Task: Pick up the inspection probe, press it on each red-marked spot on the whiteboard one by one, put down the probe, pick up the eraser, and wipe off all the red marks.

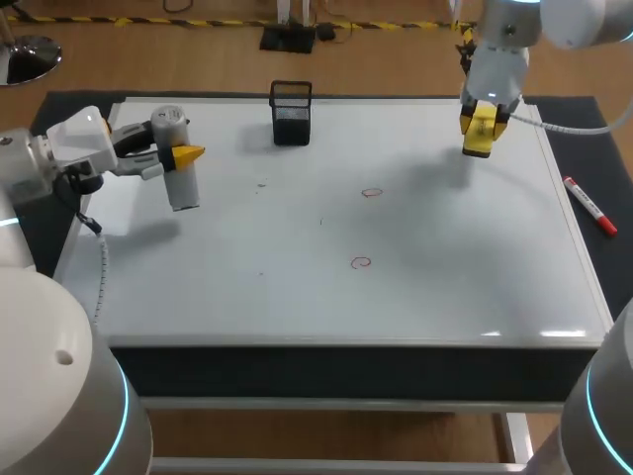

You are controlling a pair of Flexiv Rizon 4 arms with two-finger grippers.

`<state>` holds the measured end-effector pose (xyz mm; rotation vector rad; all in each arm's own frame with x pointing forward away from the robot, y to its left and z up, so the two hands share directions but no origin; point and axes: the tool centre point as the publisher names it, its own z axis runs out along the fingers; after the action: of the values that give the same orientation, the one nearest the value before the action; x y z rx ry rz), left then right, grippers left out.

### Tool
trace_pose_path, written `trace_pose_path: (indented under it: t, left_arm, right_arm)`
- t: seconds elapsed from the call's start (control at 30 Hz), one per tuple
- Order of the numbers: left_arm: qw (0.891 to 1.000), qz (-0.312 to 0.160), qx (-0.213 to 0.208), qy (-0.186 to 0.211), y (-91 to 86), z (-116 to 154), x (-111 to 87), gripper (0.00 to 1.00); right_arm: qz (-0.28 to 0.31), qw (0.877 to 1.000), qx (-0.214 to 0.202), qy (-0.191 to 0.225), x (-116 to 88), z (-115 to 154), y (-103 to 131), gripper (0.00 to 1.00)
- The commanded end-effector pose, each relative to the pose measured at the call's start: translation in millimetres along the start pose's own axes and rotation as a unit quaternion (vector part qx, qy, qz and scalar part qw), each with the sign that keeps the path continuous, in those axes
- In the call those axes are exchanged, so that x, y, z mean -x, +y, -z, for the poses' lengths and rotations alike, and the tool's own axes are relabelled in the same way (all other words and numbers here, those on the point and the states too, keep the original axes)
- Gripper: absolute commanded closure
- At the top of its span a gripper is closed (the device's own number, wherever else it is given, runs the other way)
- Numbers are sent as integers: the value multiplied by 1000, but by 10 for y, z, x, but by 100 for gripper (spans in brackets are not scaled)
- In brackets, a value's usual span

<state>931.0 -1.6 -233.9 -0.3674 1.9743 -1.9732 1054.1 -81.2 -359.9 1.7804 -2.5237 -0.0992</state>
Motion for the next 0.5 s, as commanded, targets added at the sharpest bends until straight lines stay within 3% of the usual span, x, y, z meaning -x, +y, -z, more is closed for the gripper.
trace_pose_path:
  t: [0.03, 0.23, 0.5]
  left_arm:
    - [1000, -10, -5, 5, -69, -166, -22, 100]
    - [999, -32, -15, 33, -248, -661, -130, 100]
    - [997, -33, 3, 76, -289, -1418, -212, 100]
  right_arm:
    - [1, 1000, 1, 1, -5, 12, -11, 100]
    - [1, 1000, 1, 1, -5, 12, -11, 100]
    - [1, 1000, 1, 1, -5, 12, -11, 100]
